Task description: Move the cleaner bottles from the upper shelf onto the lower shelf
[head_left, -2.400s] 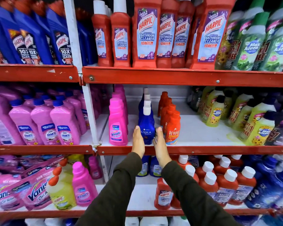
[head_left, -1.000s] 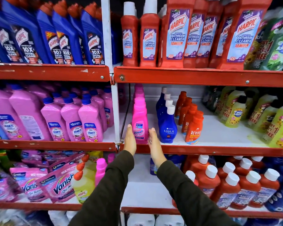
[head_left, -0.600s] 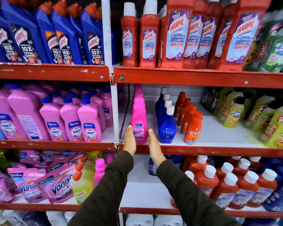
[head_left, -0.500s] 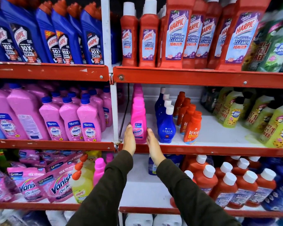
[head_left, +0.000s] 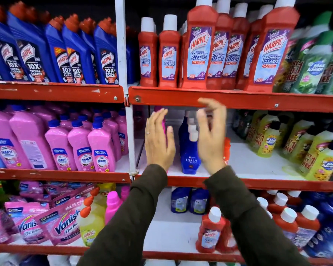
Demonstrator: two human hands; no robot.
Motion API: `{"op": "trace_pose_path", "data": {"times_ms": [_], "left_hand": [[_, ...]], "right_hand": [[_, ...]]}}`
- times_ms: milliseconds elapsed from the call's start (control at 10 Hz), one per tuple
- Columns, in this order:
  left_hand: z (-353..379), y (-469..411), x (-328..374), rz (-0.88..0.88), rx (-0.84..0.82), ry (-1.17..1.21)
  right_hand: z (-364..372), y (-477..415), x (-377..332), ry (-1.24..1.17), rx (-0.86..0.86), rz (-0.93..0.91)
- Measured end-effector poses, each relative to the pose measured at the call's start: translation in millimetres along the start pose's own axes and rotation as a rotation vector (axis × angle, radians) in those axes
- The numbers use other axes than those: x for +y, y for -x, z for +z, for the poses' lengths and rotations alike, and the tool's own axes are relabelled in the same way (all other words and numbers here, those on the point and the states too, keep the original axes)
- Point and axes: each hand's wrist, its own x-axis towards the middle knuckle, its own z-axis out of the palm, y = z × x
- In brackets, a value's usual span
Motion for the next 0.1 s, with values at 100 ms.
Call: {"op": "trace_pose_path", "data": {"times_ms": [100], "left_hand": [[4.3,-47.6,26.6,0.220,0.025,-0.124]], "right_hand": [[-49.0,-50.8,-67.6,-0.047,0.146,-0.281]]}}
